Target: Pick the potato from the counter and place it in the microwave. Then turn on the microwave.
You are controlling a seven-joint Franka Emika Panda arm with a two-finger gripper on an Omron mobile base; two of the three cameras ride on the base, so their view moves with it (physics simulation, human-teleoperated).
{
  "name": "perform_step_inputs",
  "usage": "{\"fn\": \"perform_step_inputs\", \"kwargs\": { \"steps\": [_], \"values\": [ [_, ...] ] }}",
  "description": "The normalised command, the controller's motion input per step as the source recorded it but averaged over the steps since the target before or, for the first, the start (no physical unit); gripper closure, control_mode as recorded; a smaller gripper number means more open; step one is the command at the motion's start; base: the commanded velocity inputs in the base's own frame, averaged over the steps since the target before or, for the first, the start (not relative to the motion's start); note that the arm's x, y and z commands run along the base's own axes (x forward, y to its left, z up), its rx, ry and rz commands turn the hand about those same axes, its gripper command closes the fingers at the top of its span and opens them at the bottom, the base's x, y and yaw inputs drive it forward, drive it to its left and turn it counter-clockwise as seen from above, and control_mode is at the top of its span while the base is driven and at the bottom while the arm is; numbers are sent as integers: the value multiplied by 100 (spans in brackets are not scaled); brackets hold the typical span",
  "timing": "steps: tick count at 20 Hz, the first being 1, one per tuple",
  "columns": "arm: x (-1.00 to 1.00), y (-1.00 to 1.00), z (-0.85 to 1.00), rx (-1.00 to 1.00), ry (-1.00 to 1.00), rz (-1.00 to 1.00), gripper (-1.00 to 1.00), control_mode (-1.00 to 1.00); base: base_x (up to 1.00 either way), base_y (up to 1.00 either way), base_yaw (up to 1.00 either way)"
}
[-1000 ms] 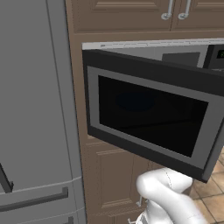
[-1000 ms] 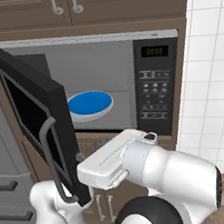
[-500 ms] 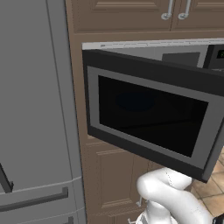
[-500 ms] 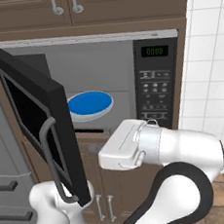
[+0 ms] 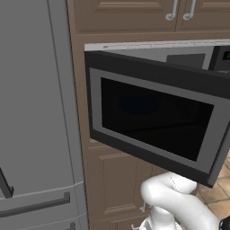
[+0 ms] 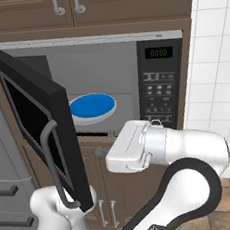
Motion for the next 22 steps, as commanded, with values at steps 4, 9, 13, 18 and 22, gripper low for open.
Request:
{"fn": "perform_step_inputs", "kwargs": {
  "steps": [4,9,13,18,22],
  "values": [
    [24,0,-4,0,-5,0,-100,-100,0,0,0],
    [37,7,-6,0,0,0,-100,-100,0,0,0],
    [33,11,-8,0,0,0,-100,-100,0,0,0],
    [22,25,-3,0,0,0,-100,-100,0,0,0],
    [11,33,0,0,0,0,-100,-100,0,0,0]
  ]
}}
